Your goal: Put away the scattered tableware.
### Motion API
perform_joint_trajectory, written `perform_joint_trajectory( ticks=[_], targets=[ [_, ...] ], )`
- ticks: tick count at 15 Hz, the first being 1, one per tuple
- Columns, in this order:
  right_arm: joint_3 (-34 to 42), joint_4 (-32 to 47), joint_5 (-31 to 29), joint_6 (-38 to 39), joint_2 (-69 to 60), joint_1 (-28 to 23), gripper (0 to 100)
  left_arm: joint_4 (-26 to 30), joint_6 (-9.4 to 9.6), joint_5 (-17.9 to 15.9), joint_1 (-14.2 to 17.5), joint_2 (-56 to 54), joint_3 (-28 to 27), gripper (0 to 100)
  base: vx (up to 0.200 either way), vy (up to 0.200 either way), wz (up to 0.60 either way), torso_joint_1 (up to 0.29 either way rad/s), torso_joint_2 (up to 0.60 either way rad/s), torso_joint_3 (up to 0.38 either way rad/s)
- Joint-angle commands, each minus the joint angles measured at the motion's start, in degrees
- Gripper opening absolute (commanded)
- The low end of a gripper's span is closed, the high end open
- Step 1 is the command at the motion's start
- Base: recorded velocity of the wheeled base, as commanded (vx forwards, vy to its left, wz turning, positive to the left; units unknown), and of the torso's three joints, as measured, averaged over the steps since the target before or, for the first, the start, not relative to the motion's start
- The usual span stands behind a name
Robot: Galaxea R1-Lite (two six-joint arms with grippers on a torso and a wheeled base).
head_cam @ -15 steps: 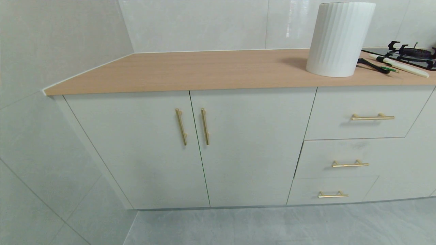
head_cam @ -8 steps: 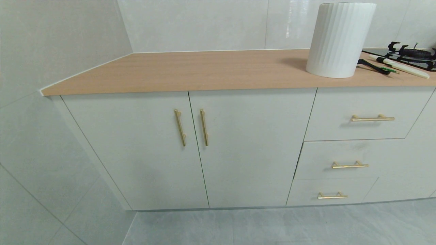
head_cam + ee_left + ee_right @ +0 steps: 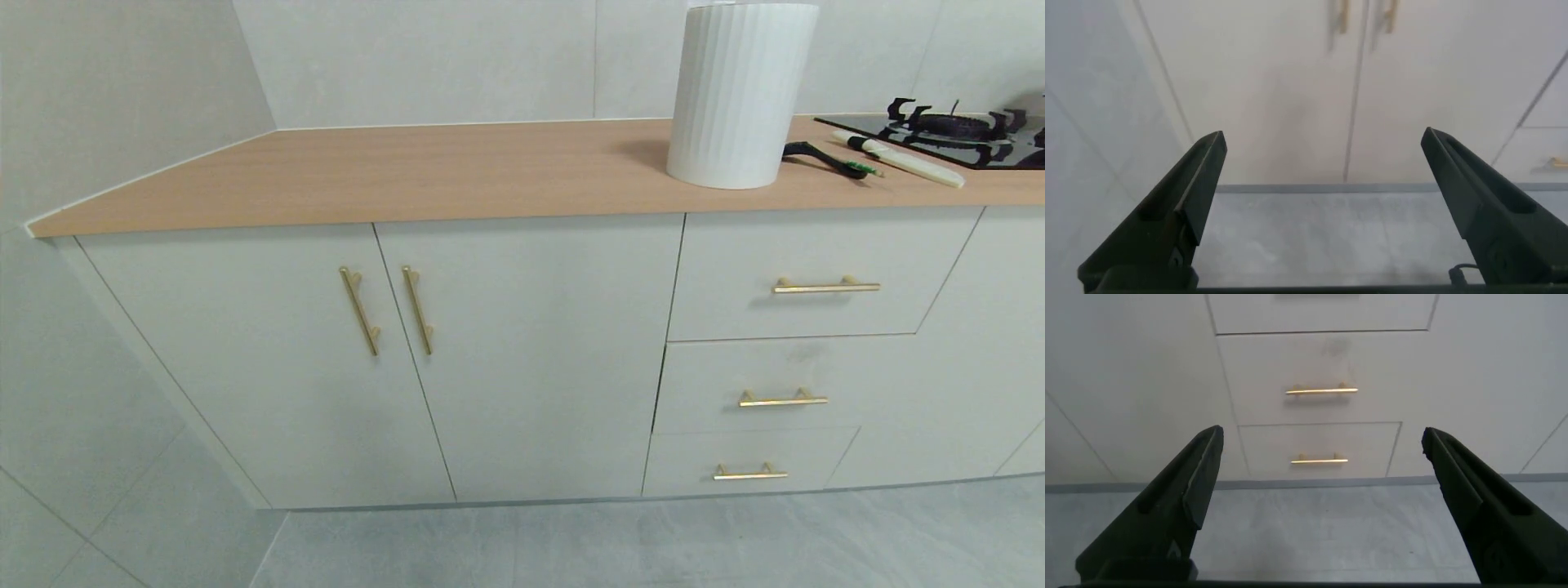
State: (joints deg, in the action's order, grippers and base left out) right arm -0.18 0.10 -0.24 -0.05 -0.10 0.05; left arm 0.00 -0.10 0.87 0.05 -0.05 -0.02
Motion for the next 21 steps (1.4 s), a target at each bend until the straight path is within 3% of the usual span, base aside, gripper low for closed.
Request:
perform_joint_trajectory(
  ticks=[1, 6, 21],
  targets=[
    [0.01, -0.01, -0.02, -0.04, 0.1, -0.05, 100, 0.0, -0.08, 0.01, -0.05, 0.05, 0.02, 100, 0.0, 0.0, 0.0, 0.0, 0.0, 0.0],
    [0.01, -0.01, 0.07, -0.04, 0.1, -0.05, 100, 0.0, -0.08, 0.1, -0.05, 0.05, 0.02, 100, 0.0, 0.0, 0.36, 0.003, 0.0, 0.003],
    [0.01, -0.01, -0.02, -0.04, 0.1, -0.05, 100, 0.0, -0.08, 0.1, 0.04, 0.05, 0.02, 100, 0.0, 0.0, -0.08, 0.0, 0.0, -0.001]
  ],
)
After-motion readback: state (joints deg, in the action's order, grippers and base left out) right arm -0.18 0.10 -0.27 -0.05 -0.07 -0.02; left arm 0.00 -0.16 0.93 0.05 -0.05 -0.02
